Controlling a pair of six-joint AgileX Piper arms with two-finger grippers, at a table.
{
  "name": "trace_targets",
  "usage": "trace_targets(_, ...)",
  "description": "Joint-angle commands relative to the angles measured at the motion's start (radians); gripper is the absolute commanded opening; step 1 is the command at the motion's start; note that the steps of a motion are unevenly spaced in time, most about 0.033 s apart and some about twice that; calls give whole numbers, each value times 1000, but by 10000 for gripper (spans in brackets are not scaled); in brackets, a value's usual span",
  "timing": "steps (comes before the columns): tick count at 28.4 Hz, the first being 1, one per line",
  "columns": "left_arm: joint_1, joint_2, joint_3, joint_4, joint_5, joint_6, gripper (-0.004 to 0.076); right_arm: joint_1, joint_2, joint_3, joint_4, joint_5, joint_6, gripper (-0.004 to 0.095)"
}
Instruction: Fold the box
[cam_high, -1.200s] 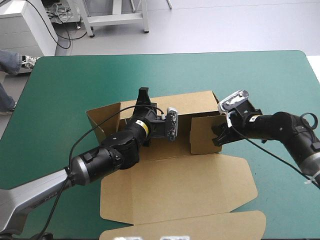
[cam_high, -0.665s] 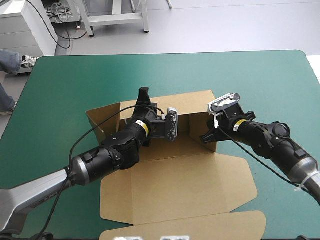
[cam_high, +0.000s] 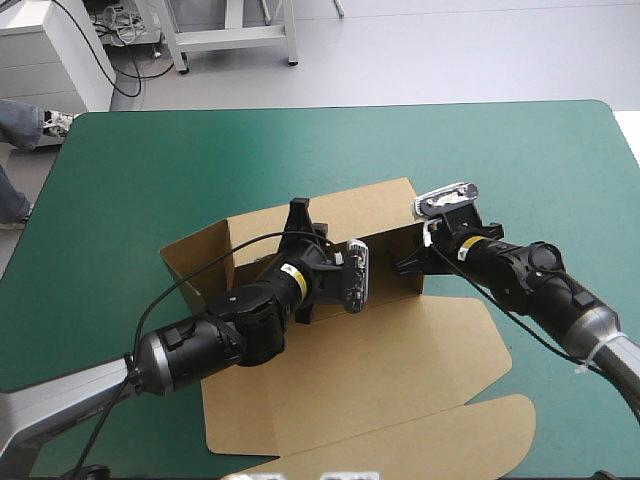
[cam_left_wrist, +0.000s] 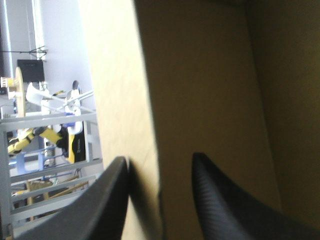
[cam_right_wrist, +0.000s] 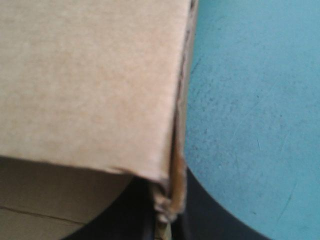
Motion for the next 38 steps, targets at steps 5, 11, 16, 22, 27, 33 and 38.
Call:
trace_targets(5,-66,-135,-22,-43,-48,-14,423,9,60,-31,31,-147,39,-9)
trace_targets(11,-334,-234,-22,-36,124,-20,419,9,81,-41,29,-132,43,-8)
trace_targets(16,-520,-280,-22,-2,211,-37,401,9,81,-107,17,-36,43,-10)
trace_targets(22,-517,-293,-32,164,328,-115,364,9,81,-228,-82,174,122,-11)
trace_targets(27,-341,-293,-126,119,314,-115,364,9,83,-335,-139,336,156,-21)
trace_targets(33,-12,-293,-284,-168,215,-8,365,-16,148,-458,-181,491,156,-22)
trace_targets(38,270,-303,-358,-498,218,115,364,-70,271,-581,-179,608,109,-22)
